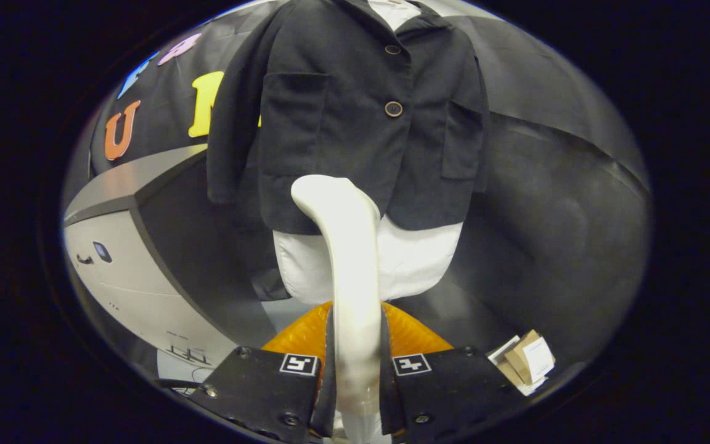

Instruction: Iron the clothes twice with a garment steamer, once on the left side and once on the right side.

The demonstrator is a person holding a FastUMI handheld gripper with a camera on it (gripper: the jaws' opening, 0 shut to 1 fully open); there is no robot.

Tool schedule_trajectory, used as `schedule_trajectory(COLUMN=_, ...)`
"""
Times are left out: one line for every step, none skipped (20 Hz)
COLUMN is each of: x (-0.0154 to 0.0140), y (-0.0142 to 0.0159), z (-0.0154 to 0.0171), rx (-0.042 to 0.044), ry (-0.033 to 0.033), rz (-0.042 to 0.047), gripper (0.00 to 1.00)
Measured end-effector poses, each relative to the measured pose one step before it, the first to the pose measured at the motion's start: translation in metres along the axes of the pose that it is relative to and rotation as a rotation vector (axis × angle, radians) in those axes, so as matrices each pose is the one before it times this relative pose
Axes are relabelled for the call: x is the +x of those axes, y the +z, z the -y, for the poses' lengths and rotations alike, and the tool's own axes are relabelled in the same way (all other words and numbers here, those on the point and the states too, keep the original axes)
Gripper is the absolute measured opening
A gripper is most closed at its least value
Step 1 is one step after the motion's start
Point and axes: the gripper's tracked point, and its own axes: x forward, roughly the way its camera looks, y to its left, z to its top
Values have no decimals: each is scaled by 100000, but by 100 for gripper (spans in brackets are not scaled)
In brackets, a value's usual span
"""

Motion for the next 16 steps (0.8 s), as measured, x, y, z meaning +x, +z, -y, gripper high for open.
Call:
schedule_trajectory(x=-142, y=-238, z=60, rx=-34, ry=91, rz=-227, gripper=31)
schedule_trajectory(x=-93, y=-169, z=103, rx=687, ry=134, rz=-50, gripper=31)
schedule_trajectory(x=-266, y=136, z=134, rx=1094, ry=267, rz=571, gripper=31)
schedule_trajectory(x=-391, y=343, z=292, rx=1057, ry=116, rz=908, gripper=31)
schedule_trajectory(x=-654, y=704, z=250, rx=1308, ry=572, rz=1333, gripper=31)
schedule_trajectory(x=-830, y=909, z=203, rx=1925, ry=1089, rz=1771, gripper=31)
schedule_trajectory(x=-890, y=1351, z=241, rx=2058, ry=1149, rz=2431, gripper=31)
schedule_trajectory(x=-926, y=1745, z=511, rx=1699, ry=912, rz=3058, gripper=31)
schedule_trajectory(x=-943, y=2094, z=539, rx=1777, ry=1040, rz=3558, gripper=31)
schedule_trajectory(x=-837, y=2124, z=544, rx=1530, ry=988, rz=3765, gripper=31)
schedule_trajectory(x=-894, y=2528, z=649, rx=1402, ry=609, rz=4093, gripper=31)
schedule_trajectory(x=-699, y=2757, z=667, rx=1649, ry=285, rz=4561, gripper=31)
schedule_trajectory(x=-540, y=2766, z=817, rx=1212, ry=-259, rz=4804, gripper=31)
schedule_trajectory(x=-259, y=2634, z=1000, rx=1065, ry=-237, rz=4219, gripper=31)
schedule_trajectory(x=-80, y=2388, z=626, rx=1527, ry=115, rz=3046, gripper=31)
schedule_trajectory(x=-53, y=2379, z=787, rx=2517, ry=78, rz=3408, gripper=31)
